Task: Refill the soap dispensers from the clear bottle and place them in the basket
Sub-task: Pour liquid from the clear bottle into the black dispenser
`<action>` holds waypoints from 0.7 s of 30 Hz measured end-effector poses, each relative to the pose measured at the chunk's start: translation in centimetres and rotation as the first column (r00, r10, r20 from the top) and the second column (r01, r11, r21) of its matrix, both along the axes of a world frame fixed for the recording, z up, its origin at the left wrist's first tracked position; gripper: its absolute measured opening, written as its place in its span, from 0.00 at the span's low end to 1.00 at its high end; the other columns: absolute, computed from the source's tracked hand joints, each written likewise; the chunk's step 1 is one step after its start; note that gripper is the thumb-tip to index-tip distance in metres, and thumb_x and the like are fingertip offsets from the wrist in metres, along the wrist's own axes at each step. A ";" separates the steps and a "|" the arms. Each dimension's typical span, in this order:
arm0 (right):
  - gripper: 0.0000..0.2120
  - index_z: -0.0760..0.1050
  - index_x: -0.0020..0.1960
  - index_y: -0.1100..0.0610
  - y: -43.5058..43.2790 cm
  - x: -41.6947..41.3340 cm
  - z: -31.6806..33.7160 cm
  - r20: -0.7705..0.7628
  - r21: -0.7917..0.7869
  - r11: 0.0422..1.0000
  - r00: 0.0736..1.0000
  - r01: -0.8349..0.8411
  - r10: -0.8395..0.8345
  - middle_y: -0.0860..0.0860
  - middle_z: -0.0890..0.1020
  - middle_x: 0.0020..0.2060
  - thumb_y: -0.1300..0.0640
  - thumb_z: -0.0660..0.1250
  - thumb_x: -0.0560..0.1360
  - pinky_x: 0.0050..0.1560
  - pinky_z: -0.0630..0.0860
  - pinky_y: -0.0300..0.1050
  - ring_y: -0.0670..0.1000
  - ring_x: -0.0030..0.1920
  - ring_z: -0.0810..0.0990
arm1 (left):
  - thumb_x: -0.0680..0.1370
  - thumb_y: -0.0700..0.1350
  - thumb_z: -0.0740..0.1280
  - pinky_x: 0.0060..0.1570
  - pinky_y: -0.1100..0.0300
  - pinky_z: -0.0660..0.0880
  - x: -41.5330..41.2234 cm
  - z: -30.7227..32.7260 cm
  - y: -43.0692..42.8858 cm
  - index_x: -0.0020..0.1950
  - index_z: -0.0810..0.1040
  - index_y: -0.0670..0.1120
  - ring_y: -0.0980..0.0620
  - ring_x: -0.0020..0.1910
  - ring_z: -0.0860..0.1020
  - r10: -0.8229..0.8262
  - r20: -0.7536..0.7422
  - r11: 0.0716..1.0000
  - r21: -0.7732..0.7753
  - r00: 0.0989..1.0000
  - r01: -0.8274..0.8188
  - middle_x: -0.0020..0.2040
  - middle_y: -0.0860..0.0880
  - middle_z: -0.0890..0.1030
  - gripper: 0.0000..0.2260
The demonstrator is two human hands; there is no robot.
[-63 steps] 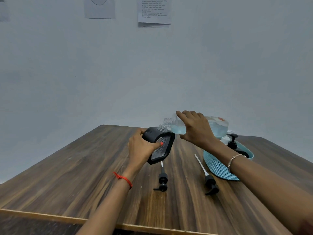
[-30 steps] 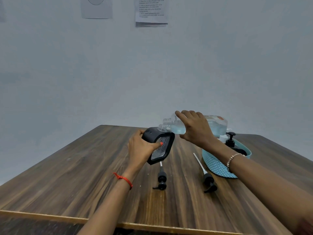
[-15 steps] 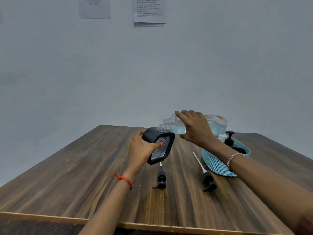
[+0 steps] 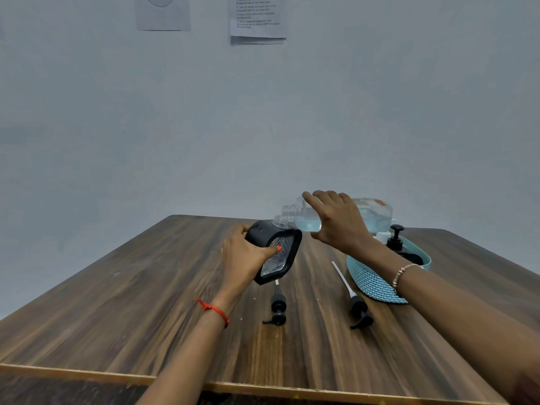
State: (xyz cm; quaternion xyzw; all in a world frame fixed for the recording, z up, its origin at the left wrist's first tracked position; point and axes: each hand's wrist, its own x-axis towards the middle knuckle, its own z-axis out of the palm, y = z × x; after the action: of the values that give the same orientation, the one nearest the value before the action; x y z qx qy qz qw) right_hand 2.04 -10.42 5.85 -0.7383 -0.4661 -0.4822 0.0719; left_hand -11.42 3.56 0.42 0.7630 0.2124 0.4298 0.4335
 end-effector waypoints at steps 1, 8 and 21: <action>0.39 0.73 0.58 0.59 0.0 0.0 0.0 0.002 0.001 1.000 1.000 0.000 0.000 0.59 0.82 0.46 0.58 0.82 0.49 0.44 0.78 0.57 0.62 0.43 0.81 | 0.60 0.48 0.80 0.35 0.64 0.70 0.0 0.0 0.0 0.46 0.73 0.48 0.52 0.43 0.79 0.002 0.000 1.000 0.003 1.000 -0.002 0.44 0.49 0.82 0.22; 0.39 0.73 0.58 0.59 0.1 -0.1 0.1 0.012 0.006 1.000 1.000 -0.007 0.007 0.59 0.82 0.46 0.58 0.82 0.49 0.44 0.78 0.57 0.62 0.43 0.81 | 0.59 0.48 0.80 0.33 0.68 0.68 -0.1 0.0 -0.1 0.46 0.73 0.48 0.53 0.42 0.79 0.009 0.012 1.000 -0.010 1.000 -0.009 0.44 0.50 0.82 0.22; 0.39 0.74 0.57 0.60 0.0 -0.3 0.4 0.035 0.007 1.000 0.999 -0.006 0.005 0.59 0.82 0.46 0.58 0.82 0.48 0.44 0.78 0.57 0.61 0.43 0.81 | 0.60 0.47 0.80 0.32 0.69 0.66 -0.3 0.0 -0.2 0.46 0.74 0.48 0.53 0.41 0.78 0.006 0.028 1.000 -0.019 1.000 -0.005 0.44 0.50 0.82 0.21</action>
State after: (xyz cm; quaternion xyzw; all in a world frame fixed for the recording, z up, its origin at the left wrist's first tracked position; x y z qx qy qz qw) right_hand 1.79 -10.42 6.20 -0.7282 -0.4677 -0.4964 0.0677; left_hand -11.67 3.34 0.47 0.7521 0.2124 0.4396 0.4427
